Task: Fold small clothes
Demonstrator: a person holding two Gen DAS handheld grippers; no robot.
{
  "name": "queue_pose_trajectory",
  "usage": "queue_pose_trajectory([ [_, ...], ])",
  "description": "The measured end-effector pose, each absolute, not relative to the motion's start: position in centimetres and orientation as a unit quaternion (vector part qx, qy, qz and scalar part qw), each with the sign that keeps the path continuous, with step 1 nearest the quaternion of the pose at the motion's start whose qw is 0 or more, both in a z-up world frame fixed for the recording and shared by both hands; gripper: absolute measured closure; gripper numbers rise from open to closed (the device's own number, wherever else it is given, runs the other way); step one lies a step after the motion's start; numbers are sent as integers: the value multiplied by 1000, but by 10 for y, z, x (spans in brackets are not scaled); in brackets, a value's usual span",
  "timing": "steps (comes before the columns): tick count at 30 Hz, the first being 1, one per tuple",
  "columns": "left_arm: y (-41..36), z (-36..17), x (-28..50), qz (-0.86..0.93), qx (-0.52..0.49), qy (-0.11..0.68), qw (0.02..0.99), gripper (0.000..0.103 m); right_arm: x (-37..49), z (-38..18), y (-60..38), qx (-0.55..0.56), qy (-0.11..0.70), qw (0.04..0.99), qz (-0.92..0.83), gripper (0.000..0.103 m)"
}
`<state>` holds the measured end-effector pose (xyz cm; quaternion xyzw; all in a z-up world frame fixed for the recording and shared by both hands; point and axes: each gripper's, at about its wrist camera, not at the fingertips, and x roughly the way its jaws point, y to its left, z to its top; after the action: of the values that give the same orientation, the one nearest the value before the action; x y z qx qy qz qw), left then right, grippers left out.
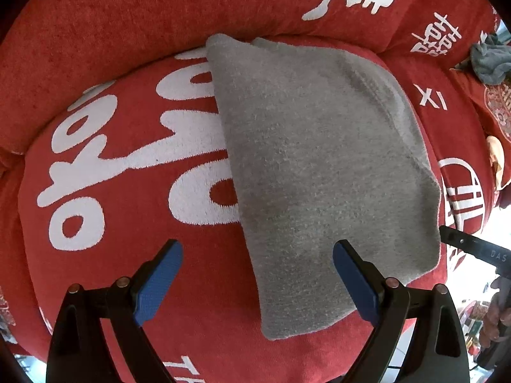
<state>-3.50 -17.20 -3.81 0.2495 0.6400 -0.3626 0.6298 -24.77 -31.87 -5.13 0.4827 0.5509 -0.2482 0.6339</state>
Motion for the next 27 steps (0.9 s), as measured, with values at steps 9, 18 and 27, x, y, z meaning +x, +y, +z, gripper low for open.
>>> queue_pose_trajectory([
  [9,-176,-45,-35,-350,253,650,625,7,-247,-52,-328,486,549,633,-249,96],
  [18,-187,-40,-27,-348,256,644,631,0,-244,-52,-342,493,540,634,-251,57],
  [27,-194,-41,4,-325,257,642,645,0,-236,-54,-369,511,520,645,-229,49],
])
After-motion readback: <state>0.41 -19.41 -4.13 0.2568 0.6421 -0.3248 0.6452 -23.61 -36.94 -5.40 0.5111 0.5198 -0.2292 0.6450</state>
